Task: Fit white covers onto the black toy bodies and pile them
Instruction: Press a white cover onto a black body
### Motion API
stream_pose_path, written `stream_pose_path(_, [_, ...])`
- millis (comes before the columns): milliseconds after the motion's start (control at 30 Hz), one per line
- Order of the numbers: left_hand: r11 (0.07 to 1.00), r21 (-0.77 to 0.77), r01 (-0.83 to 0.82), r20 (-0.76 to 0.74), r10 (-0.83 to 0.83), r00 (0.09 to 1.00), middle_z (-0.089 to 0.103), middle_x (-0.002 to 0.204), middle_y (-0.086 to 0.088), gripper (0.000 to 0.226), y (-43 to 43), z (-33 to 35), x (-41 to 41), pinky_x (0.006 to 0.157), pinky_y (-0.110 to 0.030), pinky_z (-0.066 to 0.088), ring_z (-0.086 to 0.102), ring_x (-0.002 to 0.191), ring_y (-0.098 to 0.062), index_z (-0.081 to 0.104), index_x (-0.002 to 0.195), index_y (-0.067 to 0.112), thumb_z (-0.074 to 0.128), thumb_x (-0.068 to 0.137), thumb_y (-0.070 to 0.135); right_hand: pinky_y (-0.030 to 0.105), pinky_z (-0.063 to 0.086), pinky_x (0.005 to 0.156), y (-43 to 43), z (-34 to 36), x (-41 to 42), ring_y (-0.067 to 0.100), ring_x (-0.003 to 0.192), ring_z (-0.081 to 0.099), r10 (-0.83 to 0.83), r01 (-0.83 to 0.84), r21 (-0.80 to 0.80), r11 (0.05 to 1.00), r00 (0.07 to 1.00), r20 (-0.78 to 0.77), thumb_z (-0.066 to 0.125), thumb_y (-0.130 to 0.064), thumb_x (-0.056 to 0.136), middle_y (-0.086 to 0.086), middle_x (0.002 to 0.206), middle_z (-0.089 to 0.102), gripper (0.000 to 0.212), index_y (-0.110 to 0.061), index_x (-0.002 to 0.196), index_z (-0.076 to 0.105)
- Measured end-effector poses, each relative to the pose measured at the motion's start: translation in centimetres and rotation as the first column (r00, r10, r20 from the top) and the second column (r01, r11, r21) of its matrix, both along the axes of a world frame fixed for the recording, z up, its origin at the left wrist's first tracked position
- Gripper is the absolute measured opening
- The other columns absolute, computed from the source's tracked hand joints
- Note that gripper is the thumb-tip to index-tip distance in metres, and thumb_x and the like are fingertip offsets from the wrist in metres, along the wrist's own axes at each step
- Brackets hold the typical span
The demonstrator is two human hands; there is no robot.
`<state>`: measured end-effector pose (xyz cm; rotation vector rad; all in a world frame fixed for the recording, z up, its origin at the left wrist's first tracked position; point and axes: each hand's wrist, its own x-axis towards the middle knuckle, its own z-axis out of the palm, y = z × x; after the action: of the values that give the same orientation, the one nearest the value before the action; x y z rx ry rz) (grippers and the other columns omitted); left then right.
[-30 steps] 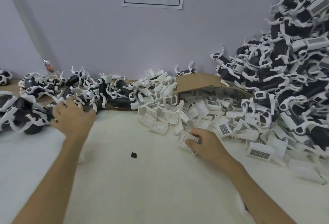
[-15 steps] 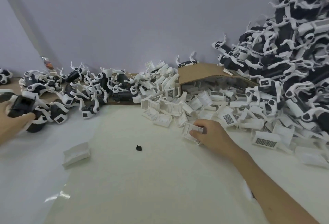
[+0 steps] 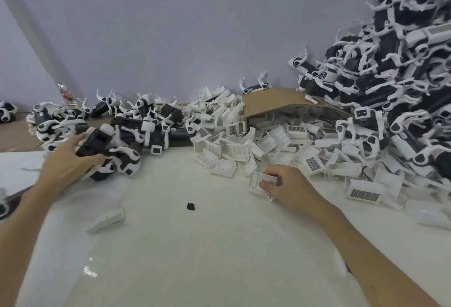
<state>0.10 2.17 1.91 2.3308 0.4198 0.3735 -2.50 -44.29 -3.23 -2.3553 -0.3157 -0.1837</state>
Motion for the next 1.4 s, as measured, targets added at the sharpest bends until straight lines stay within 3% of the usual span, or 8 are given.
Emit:
stream_pose_path(233, [0.997,-0.036,-0.07,0.075,0.073,0.994,0.062,0.127,-0.022,0.089,-6.2,-0.5,-0.1,0.094,-0.049,0.044,0.058,0.112,-0.044,0.034,0.154,0.023,0.073,0.075,0.031,0.014,0.041,0.054,0.0,0.1,-0.3,0.0,0.057,0.054,0.01,-0.01,0.0,1.0,1.0,0.027,0.069,-0.023,0.089,-0.019,0.07,0.062,0.023,-0.038,0.074,0.062])
stream_pose_path(433, [0.961,0.275,-0.04,0.069,0.022,0.997,0.049,0.148,-0.017,0.077,-9.7,-0.9,-0.1,0.106,-0.06,0.039,0.051,0.127,-0.044,0.039,0.152,0.021,0.074,0.083,0.021,0.033,0.052,0.076,0.4,0.4,-0.6,0.012,0.075,0.063,-0.013,0.015,-0.023,1.0,0.996,0.086,0.07,-0.02,0.089,-0.017,0.074,0.064,0.018,-0.033,0.076,0.07])
stream_pose_path(600, [0.89,0.45,-0.075,0.181,-0.008,0.983,0.039,0.149,-0.027,0.049,-13.2,-2.9,-1.0,0.116,-0.069,0.007,0.042,0.133,-0.047,0.059,0.135,0.017,0.068,0.086,0.012,0.01,0.041,0.07,0.5,1.3,-1.1,-0.001,0.079,0.058,-0.104,0.051,0.21,0.976,0.962,0.251,0.068,-0.012,0.091,-0.017,0.081,0.064,0.009,-0.016,0.095,0.075])
stream_pose_path(800, [0.922,0.339,-0.187,0.387,0.045,0.921,0.068,0.089,-0.012,0.017,-12.1,-3.1,-1.9,0.117,-0.065,0.007,0.055,0.066,-0.029,0.068,0.112,0.013,0.064,0.095,0.012,0.006,0.043,0.057,0.5,1.7,-1.8,0.011,0.064,0.069,-0.092,0.002,0.325,0.946,0.961,0.261,0.049,0.002,0.099,-0.012,0.103,0.068,0.034,-0.022,0.116,0.067])
stream_pose_path(967, [0.95,0.235,-0.205,0.57,0.036,0.821,0.051,0.058,0.001,0.01,-11.6,-2.5,-2.6,0.116,-0.067,0.019,0.038,0.044,-0.016,0.072,0.093,0.01,0.065,0.092,0.003,0.01,0.051,0.061,0.6,1.6,-2.0,-0.001,0.065,0.068,-0.022,-0.053,0.336,0.94,0.977,0.214,0.04,0.006,0.099,-0.023,0.129,0.057,0.05,-0.024,0.13,0.065])
stream_pose_path(1067, [0.96,0.234,-0.152,0.641,-0.035,0.766,0.069,0.075,-0.011,0.009,-11.8,-2.3,-2.7,0.115,-0.059,0.028,0.047,0.052,-0.021,0.072,0.095,0.006,0.067,0.091,0.0,0.022,0.058,0.073,0.8,1.6,-2.0,0.0,0.091,0.064,-0.035,-0.041,0.343,0.938,0.977,0.212,0.046,0.004,0.098,-0.024,0.125,0.06,0.043,-0.022,0.126,0.066])
stream_pose_path(1167, [0.966,0.247,-0.078,0.707,-0.124,0.696,0.072,0.094,-0.015,0.009,-12.8,-2.2,-3.0,0.081,-0.041,0.048,0.062,0.076,-0.03,0.073,0.096,0.002,0.067,0.091,-0.002,0.034,0.054,0.089,0.7,1.6,-1.9,0.007,0.093,0.062,-0.053,-0.019,0.321,0.947,0.975,0.215,0.058,-0.015,0.098,-0.035,0.118,0.058,0.03,-0.027,0.126,0.064])
stream_pose_path(1400, [0.955,0.29,0.06,0.714,-0.258,0.651,0.069,0.101,-0.008,0.009,-15.1,-2.3,-3.6,0.064,-0.007,0.042,0.057,0.073,-0.017,0.073,0.094,0.004,0.07,0.089,-0.003,0.021,0.056,0.064,1.0,1.5,-1.9,0.0,0.106,0.059,-0.018,-0.052,0.395,0.917,0.985,0.171,0.045,-0.019,0.107,-0.002,0.13,0.06,0.031,-0.02,0.132,0.062])
